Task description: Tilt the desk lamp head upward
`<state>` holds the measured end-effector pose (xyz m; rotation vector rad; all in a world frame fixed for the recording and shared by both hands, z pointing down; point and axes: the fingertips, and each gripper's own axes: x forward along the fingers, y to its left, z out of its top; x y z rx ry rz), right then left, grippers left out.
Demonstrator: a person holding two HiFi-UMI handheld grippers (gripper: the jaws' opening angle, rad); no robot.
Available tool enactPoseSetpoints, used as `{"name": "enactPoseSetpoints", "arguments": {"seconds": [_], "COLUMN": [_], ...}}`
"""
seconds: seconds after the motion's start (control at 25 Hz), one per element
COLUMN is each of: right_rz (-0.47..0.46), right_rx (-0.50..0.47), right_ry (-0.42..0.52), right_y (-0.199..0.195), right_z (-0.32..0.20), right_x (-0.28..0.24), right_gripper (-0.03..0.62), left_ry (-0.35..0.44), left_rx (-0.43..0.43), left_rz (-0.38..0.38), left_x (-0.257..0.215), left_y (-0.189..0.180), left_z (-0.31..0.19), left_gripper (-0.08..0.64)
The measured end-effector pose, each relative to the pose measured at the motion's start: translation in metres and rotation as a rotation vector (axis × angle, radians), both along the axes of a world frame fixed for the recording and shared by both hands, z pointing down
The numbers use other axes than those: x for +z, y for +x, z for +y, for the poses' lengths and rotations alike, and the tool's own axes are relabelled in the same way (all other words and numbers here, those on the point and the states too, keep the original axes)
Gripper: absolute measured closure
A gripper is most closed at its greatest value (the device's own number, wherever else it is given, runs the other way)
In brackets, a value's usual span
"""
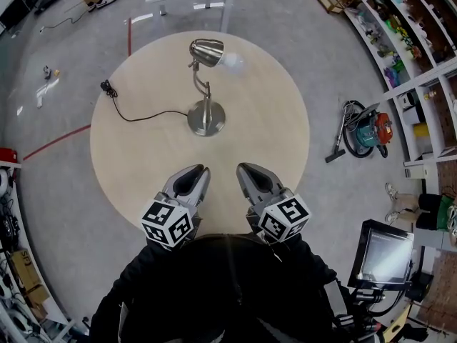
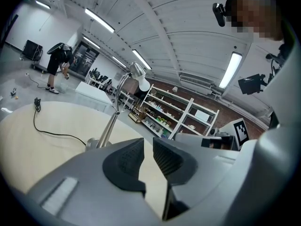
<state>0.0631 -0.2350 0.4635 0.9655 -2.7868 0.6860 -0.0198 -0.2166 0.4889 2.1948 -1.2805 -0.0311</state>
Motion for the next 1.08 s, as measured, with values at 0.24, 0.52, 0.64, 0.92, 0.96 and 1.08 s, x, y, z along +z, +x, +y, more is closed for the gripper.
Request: {"name": "enactPoseSetpoints", "arguments": {"seconds": [0.24, 0.52, 0.64, 0.92, 0.96, 1.08], "right_rz": [0.012, 0.021, 0.021, 0.031, 0.034, 0.039], "right_rx": [-0.008, -0.007, -0.006, -0.014, -0.014, -0.015], "right_ry": [0.001, 0.002, 0.002, 0.002, 0.002, 0.0], "right_y": [-0.0017, -0.0026, -0.0031, -0.0062, -0.0064, -0.006], "right_z": [0.0002, 0.0005, -0.0008, -0.0015, -0.0006, 0.0019], "right_x": [0.0019, 0.0018, 0.0013, 0.0017, 0.0028, 0.0058], "right_gripper": [0.586, 0.586, 0.586, 0.586, 0.586, 0.586], "left_ry": [-0.007, -0.004, -0.006, -0.014, -0.015, -0.018], "left_rx": [-0.001, 0.005, 0.004, 0.007, 0.007, 0.008], "left_rz": [0.004, 0.011, 0.012, 0.016, 0.017, 0.018], "left_x": [0.0018, -0.0009, -0.0004, 0.0004, 0.0012, 0.0032], "left_y": [-0.0003, 0.0005, -0.0003, -0.0016, -0.0019, -0.0019], "left_z": [-0.0001, 0.0006, -0.0003, -0.0019, -0.0014, 0.0004], "left_gripper": [0.494, 0.494, 0.494, 0.494, 0.494, 0.494]}}
